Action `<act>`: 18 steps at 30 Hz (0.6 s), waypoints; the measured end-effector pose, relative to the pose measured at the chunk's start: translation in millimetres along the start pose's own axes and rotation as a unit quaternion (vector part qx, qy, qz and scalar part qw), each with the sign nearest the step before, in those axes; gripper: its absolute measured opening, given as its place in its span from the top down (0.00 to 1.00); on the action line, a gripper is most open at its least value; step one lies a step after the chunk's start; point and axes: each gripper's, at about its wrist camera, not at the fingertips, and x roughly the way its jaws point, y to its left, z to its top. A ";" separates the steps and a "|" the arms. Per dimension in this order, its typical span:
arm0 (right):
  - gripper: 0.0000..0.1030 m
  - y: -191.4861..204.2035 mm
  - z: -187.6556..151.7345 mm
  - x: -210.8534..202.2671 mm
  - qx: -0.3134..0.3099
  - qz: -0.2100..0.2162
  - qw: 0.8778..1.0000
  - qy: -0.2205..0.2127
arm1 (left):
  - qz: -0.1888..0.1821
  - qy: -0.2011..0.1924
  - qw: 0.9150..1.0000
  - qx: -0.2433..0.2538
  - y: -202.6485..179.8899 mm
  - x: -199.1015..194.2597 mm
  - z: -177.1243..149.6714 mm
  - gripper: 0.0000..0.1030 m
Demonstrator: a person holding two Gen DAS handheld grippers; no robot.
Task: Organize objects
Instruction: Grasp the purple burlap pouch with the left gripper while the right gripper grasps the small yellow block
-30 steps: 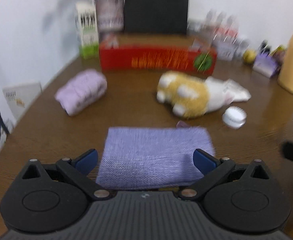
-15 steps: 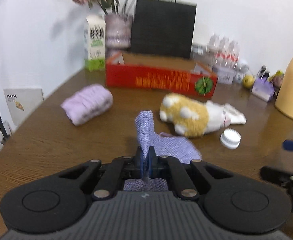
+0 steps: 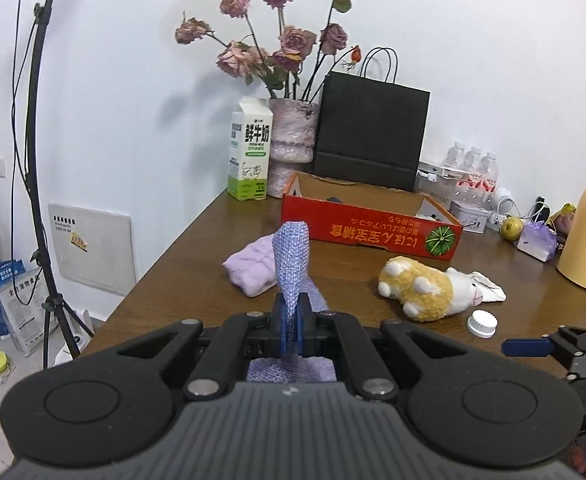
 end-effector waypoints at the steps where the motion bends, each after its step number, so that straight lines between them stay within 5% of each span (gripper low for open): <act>1: 0.00 4.4 1.4 3.7 -0.003 0.004 1.000 0.003 | -0.002 0.001 1.000 -0.002 3.0 0.2 -1.0 0.95; 7: 0.09 22.1 8.4 20.2 -0.012 0.018 1.000 0.020 | -0.011 0.008 1.000 -0.013 18.1 2.6 -9.4 0.95; 13: 0.42 33.0 13.4 29.8 -0.016 0.028 0.999 0.030 | -0.018 0.017 0.999 -0.022 27.4 8.7 -15.6 0.95; 17: 0.80 39.2 18.2 32.1 -0.022 0.039 0.999 0.029 | -0.025 0.020 0.999 -0.025 29.5 10.5 -17.7 0.95; 18: 0.81 40.8 18.8 32.3 -0.025 0.036 0.999 0.029 | -0.027 0.020 0.999 -0.025 29.1 10.5 -17.4 0.95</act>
